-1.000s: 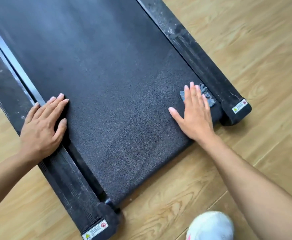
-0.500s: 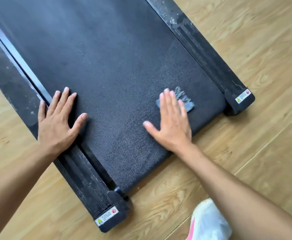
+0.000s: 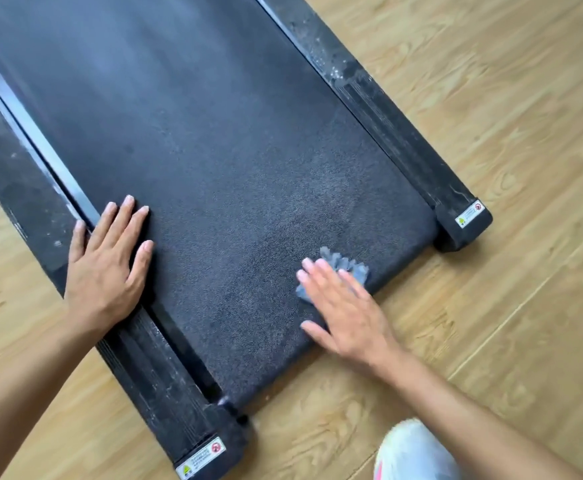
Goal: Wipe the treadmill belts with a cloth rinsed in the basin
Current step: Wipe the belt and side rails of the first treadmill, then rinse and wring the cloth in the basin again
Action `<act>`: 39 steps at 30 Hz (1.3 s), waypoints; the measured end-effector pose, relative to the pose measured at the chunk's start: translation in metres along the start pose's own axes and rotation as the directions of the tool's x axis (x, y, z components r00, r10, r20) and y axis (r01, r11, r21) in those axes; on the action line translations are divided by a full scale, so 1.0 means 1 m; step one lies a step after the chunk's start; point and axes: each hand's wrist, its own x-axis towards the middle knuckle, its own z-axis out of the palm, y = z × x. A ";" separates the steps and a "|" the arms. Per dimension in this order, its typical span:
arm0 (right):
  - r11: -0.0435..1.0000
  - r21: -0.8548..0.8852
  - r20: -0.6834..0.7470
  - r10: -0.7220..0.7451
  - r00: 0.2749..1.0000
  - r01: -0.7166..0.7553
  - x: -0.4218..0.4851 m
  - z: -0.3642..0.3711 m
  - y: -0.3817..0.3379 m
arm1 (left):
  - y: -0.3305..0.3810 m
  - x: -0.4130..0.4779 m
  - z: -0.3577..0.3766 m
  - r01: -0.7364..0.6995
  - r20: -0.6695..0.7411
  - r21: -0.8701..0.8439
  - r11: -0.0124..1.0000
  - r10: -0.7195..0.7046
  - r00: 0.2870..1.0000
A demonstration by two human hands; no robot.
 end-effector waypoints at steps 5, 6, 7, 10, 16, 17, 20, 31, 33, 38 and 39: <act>0.892 0.045 0.036 0.449 0.893 -0.450 -0.006 -0.036 0.127 | 0.001 0.000 0.000 -0.002 0.009 -0.004 1.000 0.002 1.000; 0.871 0.075 0.023 0.485 0.874 -0.485 -0.004 -0.037 0.129 | 0.001 0.001 -0.002 -0.003 0.016 -0.005 1.000 0.003 1.000; 0.846 0.117 0.006 0.523 0.852 -0.520 -0.001 -0.035 0.123 | 0.002 0.000 -0.003 0.002 0.022 -0.006 1.000 -0.002 1.000; 0.735 0.246 0.017 0.648 0.761 -0.631 0.017 -0.031 0.081 | 0.025 -0.030 0.001 0.105 0.046 -0.051 0.993 -0.103 0.994; 0.941 0.248 0.114 0.209 0.971 -0.231 0.030 -0.025 -0.023 | 0.081 -0.093 0.012 0.140 0.320 -0.030 0.990 -0.123 0.939; 0.948 0.254 0.122 0.166 0.978 -0.193 0.032 -0.025 -0.027 | 0.080 -0.090 0.011 0.137 0.343 -0.025 0.990 -0.120 0.931; 0.912 0.321 0.183 0.204 0.962 -0.255 0.045 -0.044 -0.014 | 0.082 -0.087 0.007 0.151 0.393 -0.036 0.988 -0.125 0.911; 0.550 0.408 0.553 0.486 0.677 -0.729 0.054 -0.294 0.015 | 0.172 0.008 -0.164 0.220 0.882 -0.060 0.974 -0.052 0.469; 0.516 0.428 0.526 0.525 0.669 -0.742 0.051 -0.360 0.023 | 0.227 0.008 -0.216 0.159 0.866 -0.109 0.981 0.015 0.499; 0.537 0.402 0.453 0.588 0.670 -0.742 0.048 -0.518 0.027 | 0.336 -0.005 -0.351 0.097 0.898 -0.143 0.985 0.088 0.431; 0.528 0.421 0.438 0.593 0.675 -0.737 0.048 -0.550 0.025 | 0.350 -0.006 -0.381 0.071 0.907 -0.119 0.990 0.080 0.414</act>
